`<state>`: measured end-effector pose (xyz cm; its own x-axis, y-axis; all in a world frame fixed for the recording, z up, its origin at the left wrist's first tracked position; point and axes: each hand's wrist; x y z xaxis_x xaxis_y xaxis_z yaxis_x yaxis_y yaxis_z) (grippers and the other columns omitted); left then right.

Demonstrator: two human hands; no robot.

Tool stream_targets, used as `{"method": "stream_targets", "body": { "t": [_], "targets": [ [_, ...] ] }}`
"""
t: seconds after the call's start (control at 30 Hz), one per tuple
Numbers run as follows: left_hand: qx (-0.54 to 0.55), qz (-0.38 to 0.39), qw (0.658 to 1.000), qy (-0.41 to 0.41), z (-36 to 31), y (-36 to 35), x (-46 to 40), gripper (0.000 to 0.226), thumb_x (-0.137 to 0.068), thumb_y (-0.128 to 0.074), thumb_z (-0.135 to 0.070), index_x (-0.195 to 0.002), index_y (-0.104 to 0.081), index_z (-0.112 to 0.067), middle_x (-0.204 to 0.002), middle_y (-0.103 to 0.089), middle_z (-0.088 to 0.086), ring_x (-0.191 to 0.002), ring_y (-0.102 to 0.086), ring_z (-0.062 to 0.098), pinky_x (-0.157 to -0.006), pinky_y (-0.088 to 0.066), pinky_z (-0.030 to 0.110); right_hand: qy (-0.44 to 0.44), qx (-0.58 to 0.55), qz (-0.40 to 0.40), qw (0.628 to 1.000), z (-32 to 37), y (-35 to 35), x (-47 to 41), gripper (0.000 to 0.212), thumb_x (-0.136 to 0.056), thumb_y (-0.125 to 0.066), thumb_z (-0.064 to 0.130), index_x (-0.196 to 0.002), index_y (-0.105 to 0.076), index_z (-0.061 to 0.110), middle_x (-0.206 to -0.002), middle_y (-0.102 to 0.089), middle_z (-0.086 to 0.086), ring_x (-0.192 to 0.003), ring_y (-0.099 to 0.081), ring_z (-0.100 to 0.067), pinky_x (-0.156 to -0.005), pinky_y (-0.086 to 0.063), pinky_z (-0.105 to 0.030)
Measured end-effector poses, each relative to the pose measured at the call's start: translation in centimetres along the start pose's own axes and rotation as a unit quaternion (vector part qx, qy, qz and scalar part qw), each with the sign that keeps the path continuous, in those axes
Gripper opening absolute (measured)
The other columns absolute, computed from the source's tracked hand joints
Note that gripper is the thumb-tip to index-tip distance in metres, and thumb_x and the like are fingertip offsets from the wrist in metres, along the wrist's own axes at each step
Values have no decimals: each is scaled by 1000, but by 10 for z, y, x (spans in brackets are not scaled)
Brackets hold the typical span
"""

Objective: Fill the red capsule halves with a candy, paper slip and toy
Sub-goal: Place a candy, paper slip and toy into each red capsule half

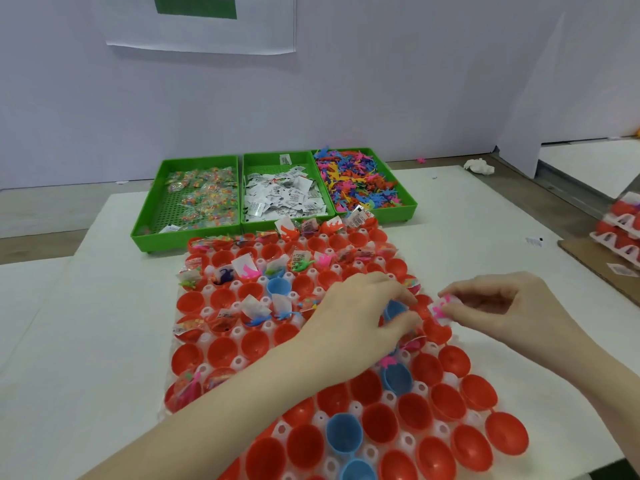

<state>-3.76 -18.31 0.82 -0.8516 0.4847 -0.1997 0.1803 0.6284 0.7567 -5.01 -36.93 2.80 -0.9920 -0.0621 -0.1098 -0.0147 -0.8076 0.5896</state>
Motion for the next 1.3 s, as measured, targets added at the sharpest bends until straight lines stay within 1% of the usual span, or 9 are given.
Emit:
{"method": "stream_targets", "body": {
  "t": [0.1,0.23,0.43,0.57,0.77,0.93,1.1,1.2,1.3],
  "targets": [
    [-50,5,998,-25,0,-2,5,29,-90,-53,-39,-109,-65,-20,-114,-61,-6,-113,-51,13,-96,-38,40,-12,43,30,999,-4,-3,1,19,-70,-76,4,-67,-73,22,-64,-71,2,-61,-67,-10,-64,-54,-21],
    [-13,-60,998,-25,3,4,6,21,-89,-57,-31,-100,-70,-19,-104,-64,-6,-104,-54,12,-92,-40,40,-23,73,45,996,-6,-6,-1,16,-70,-75,2,-65,-73,17,-62,-70,-2,-58,-64,-12,-60,-50,-19],
    [45,-183,982,-7,16,36,11,11,-86,-62,-18,-84,-72,-14,-79,-62,-13,-82,-55,2,-82,-41,22,-44,153,124,979,3,-3,-11,17,-70,-75,7,-62,-71,22,-63,-70,2,-57,-62,-3,-61,-50,-17],
    [66,-240,968,8,29,57,17,15,-85,-63,-10,-79,-65,-24,-82,-65,-13,-81,-57,-1,-73,-41,8,-62,238,153,957,7,-7,-19,23,-68,-74,9,-62,-67,30,-64,-68,11,-59,-62,3,-56,-45,-8],
    [22,-302,953,30,53,83,23,12,-84,-63,-8,-85,-67,-19,-78,-61,-17,-75,-55,-11,-69,-40,3,-79,317,145,934,6,-14,-26,21,-66,-76,15,-58,-69,33,-65,-67,15,-66,-62,-3,-55,-44,-10],
    [-6,-359,920,158,106,122,17,11,-88,-60,-19,-95,-68,-16,-77,-62,-7,-70,-53,-1,-66,-38,4,-80,258,172,947,11,-6,-27,30,-62,-81,17,-64,-62,40,-72,-64,17,-60,-62,-1,-56,-46,-12],
    [-81,-251,914,307,178,147,7,30,-92,-54,-21,-115,-63,-5,-116,-63,16,-104,-56,27,-88,-41,35,-83,203,195,956,17,2,-29,31,-58,-85,16,-76,-67,35,-72,-67,7,-62,-63,-6,-57,-50,-15],
    [-134,-161,910,357,203,146,-2,50,-92,-51,-39,-131,-51,-8,-136,-50,16,-123,-45,33,-97,-38,40,-74,186,203,959,20,6,-33,26,-60,-84,28,-79,-69,35,-72,-69,11,-61,-62,-4,-58,-48,-14],
    [-171,-92,897,397,217,141,-14,71,-83,-46,-65,-138,-43,-22,-141,-46,6,-126,-44,30,-96,-39,39,-47,163,162,972,23,9,-47,16,-61,-81,34,-73,-71,34,-67,-69,15,-58,-60,0,-55,-46,-10]
  ]
}}
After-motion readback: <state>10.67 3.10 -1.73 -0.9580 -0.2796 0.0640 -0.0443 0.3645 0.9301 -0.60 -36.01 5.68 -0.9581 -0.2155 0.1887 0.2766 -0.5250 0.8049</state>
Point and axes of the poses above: each hand's wrist, its own x-axis away from the middle knuckle, its own y-axis out of the back of the hand, z = x × y
